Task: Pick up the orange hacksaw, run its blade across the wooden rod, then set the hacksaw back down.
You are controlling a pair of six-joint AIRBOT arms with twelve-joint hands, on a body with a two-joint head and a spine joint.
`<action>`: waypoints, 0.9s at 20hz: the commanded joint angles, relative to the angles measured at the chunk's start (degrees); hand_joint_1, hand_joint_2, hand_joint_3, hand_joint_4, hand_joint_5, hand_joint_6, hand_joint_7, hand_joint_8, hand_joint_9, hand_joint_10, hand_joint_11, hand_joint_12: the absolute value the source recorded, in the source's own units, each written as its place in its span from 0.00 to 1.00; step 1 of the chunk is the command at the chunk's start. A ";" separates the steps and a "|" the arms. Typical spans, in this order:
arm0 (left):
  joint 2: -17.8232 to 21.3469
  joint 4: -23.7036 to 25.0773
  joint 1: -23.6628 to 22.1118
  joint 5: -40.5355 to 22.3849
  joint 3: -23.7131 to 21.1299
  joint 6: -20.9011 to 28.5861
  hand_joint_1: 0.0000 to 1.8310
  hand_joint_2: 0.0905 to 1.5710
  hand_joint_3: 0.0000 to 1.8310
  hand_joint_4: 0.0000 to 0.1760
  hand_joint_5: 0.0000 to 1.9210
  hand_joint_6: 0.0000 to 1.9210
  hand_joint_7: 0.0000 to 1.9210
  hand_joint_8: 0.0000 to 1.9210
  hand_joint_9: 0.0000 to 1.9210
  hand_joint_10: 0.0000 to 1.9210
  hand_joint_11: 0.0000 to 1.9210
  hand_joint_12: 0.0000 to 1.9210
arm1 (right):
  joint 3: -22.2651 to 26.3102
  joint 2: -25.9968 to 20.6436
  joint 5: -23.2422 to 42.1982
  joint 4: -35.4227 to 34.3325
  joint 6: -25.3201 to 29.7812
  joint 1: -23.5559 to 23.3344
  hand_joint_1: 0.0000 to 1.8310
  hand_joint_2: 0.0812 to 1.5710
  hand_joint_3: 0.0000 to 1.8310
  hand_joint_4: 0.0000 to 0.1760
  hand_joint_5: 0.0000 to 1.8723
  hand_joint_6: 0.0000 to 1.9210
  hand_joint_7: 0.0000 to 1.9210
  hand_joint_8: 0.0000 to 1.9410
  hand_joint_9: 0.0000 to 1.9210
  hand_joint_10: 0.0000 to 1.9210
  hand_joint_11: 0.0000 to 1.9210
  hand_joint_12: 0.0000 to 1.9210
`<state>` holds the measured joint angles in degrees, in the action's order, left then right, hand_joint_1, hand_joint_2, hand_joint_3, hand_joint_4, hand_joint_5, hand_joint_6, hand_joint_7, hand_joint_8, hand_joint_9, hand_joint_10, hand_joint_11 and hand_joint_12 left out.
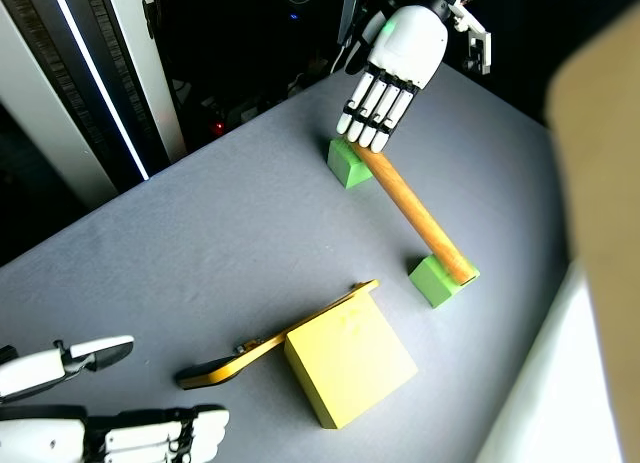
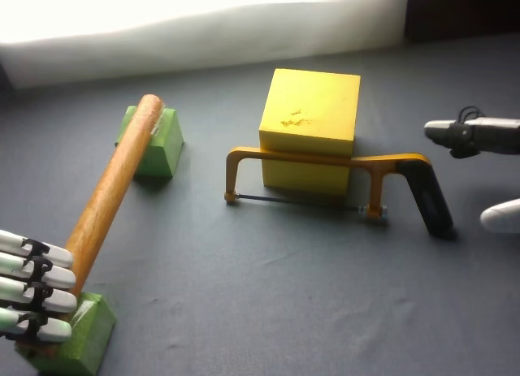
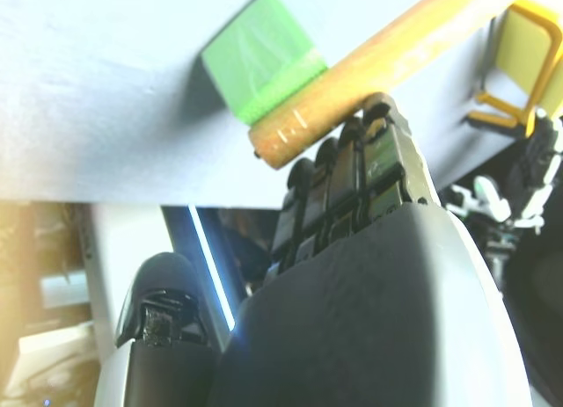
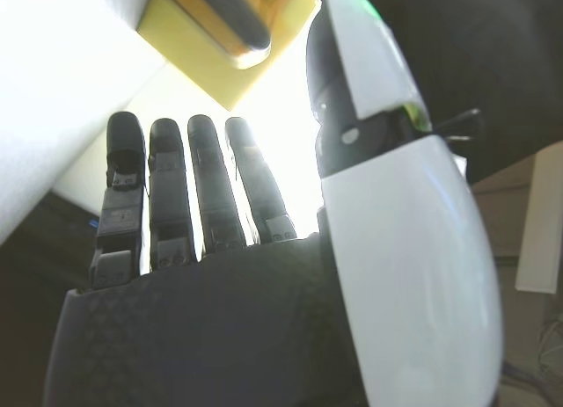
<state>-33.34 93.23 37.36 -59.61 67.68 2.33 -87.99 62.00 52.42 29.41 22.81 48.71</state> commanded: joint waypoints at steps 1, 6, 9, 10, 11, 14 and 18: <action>-0.07 -1.83 -0.25 -2.85 -0.30 0.07 0.02 0.80 0.00 0.00 0.01 0.00 0.00 0.00 0.00 0.00 0.00 0.01 | -0.16 -0.08 4.72 -3.64 -0.28 -0.70 0.46 0.70 0.00 0.00 0.04 0.00 0.04 0.00 0.05 0.00 0.00 0.26; -0.44 -6.63 -1.26 -2.88 0.52 0.06 0.03 0.80 0.00 0.00 0.02 0.00 0.00 0.00 0.00 0.00 0.00 0.00 | -1.96 1.92 1.48 -4.27 0.48 -1.93 0.44 0.72 0.01 0.00 0.03 0.00 0.04 0.00 0.05 0.00 0.00 0.25; -0.51 -8.61 -1.36 -2.85 1.53 0.07 0.04 0.80 0.00 0.00 0.04 0.00 0.01 0.00 0.02 0.00 0.01 0.02 | -2.47 2.99 -0.75 -7.06 0.78 -2.87 0.45 0.71 0.00 0.00 0.04 0.00 0.05 0.00 0.05 0.00 0.00 0.27; -0.51 -8.51 -1.14 -2.86 1.99 0.07 0.03 0.80 0.00 0.00 0.03 0.00 0.01 0.00 0.01 0.00 0.00 0.03 | -3.15 3.63 -0.86 -7.15 1.08 -3.38 0.46 0.70 0.00 0.00 0.05 0.00 0.06 0.00 0.07 0.00 0.00 0.31; -0.53 -8.24 -0.94 -2.86 2.36 0.07 0.02 0.81 0.00 0.00 0.03 0.00 0.00 0.00 0.00 0.00 0.00 0.01 | -3.59 4.12 -1.01 -7.15 1.80 -3.71 0.47 0.69 0.00 0.00 0.05 0.00 0.06 0.00 0.07 0.00 0.00 0.32; -0.61 -7.20 -0.57 -2.85 3.27 0.07 0.03 0.80 0.00 0.00 0.02 0.00 0.00 0.00 0.00 0.00 0.00 0.01 | -3.86 5.46 -2.31 -7.70 3.06 -4.89 0.44 0.71 0.00 0.00 0.03 0.00 0.04 0.00 0.05 0.00 0.00 0.29; -0.67 -6.78 -0.33 -2.79 3.64 0.07 0.02 0.81 0.00 0.00 0.02 0.00 0.00 0.00 0.00 0.00 0.00 0.00 | -3.73 7.03 -2.93 -7.64 3.05 -6.00 0.45 0.70 0.00 0.00 0.03 0.00 0.04 0.00 0.05 0.00 0.00 0.28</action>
<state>-34.13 89.69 37.21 -60.12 71.05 2.46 -91.68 69.43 44.01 24.80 25.23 43.20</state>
